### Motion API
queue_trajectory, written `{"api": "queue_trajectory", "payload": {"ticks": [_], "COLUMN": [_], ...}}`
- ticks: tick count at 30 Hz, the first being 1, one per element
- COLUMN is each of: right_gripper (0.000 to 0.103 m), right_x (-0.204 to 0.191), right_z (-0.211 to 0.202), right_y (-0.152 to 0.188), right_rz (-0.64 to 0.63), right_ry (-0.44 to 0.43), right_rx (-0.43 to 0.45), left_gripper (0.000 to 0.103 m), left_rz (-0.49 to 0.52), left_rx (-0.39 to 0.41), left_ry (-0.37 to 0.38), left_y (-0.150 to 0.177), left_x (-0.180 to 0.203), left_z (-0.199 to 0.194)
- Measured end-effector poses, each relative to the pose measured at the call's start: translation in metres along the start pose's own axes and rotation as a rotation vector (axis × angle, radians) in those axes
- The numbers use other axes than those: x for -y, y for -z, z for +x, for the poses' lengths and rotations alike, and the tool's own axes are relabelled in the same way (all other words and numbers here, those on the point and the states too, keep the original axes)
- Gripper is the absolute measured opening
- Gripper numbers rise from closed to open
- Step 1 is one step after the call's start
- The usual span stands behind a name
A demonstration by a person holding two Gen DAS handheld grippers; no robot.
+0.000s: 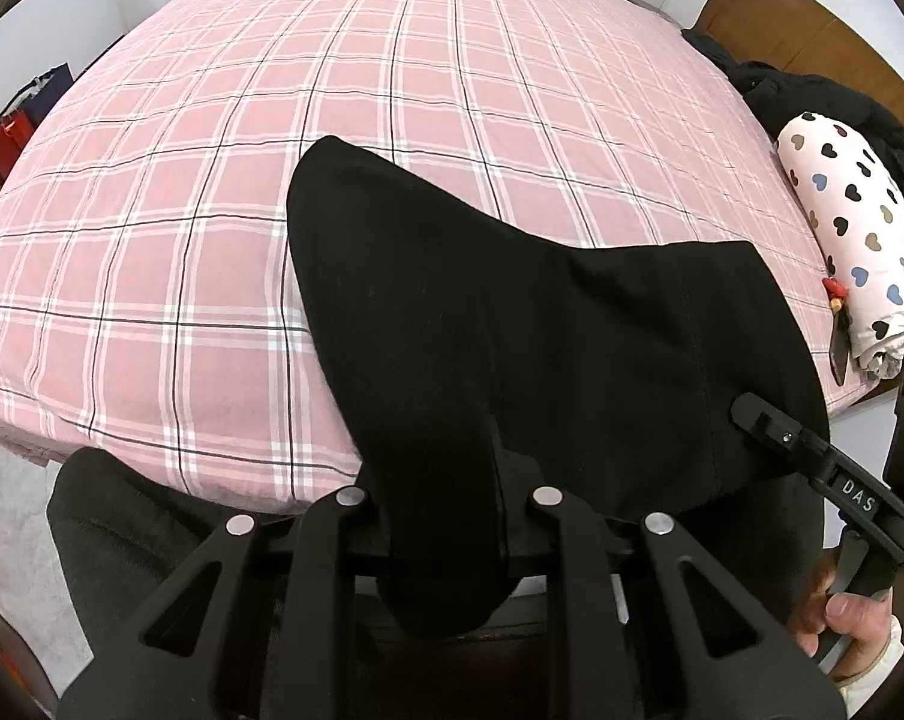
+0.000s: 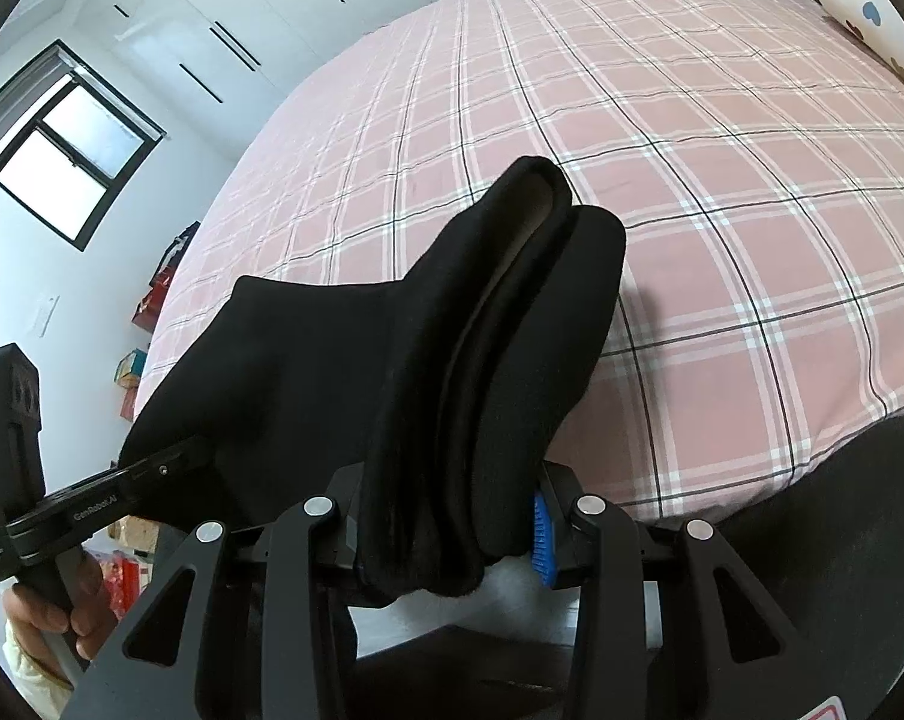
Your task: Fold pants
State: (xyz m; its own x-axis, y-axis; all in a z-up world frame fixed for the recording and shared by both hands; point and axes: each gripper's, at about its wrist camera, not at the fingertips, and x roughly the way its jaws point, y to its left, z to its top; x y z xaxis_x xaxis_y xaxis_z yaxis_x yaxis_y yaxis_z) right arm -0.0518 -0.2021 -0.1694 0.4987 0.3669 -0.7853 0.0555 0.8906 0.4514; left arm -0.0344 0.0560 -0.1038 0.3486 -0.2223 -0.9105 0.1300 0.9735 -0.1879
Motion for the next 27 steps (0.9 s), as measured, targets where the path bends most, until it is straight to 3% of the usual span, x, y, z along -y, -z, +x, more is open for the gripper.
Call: {"api": "queue_trajectory", "payload": {"ticks": [27], "right_gripper": [0.037], "right_x": [-0.015], "right_z": [-0.020], "right_y": [-0.001], "right_rz": [-0.029], "right_ry": [-0.051], "right_rx": [0.035], "left_gripper": [0.019], "left_rz": [0.023], "left_rx": [0.049], "left_ry": [-0.002], "left_y": [-0.003], "left_x": [0.013], "left_z": [-0.027]}}
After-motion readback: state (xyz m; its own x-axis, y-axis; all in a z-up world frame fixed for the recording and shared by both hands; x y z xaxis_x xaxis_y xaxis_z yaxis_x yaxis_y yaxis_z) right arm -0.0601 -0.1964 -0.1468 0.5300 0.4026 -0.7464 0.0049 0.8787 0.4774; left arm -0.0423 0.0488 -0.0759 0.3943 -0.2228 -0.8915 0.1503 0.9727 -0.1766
